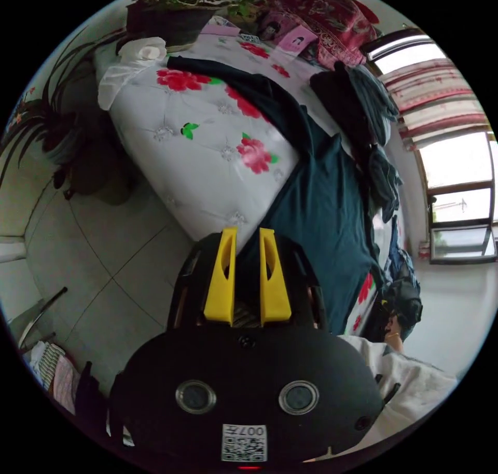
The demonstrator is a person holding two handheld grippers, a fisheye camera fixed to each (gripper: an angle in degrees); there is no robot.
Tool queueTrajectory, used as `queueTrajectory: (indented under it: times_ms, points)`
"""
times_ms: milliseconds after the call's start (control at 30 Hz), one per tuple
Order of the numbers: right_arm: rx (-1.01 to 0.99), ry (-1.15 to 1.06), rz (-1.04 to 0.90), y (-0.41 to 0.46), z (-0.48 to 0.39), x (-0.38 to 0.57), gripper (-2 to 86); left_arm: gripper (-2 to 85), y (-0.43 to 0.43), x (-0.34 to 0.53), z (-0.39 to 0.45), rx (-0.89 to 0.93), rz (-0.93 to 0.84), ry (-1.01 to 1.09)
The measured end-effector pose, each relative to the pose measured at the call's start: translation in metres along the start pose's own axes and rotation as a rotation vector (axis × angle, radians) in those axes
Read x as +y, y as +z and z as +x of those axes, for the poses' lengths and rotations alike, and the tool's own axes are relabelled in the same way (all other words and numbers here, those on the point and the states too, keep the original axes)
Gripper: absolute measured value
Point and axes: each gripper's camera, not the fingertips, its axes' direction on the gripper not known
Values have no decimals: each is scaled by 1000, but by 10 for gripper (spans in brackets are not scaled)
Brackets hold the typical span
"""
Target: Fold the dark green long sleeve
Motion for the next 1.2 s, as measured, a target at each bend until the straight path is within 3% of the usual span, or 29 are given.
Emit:
queueTrajectory:
  times_ms: [200,433,533,833,1000,1100,1200]
  points:
    - [45,289,388,-191,101,46,3,96,-15,-110,-16,44,59,-30]
    - [170,541,283,-207,138,43,17,112,6,-241,-42,65,74,-147]
    - [173,537,260,-192,101,32,23,123,16,-275,-57,80,80,-218]
    - [-194,267,165,-90,-121,38,10,53,34,-303,-65,20,120,-287]
    - [-336,172,59,-57,-213,48,0,-5,50,-287,-60,191,203,-265]
    - [-314,138,65,-66,-236,53,-2,-8,34,-272,-22,265,296,-129]
    - [-312,144,114,-81,-243,58,-2,-9,-2,-243,66,278,393,209]
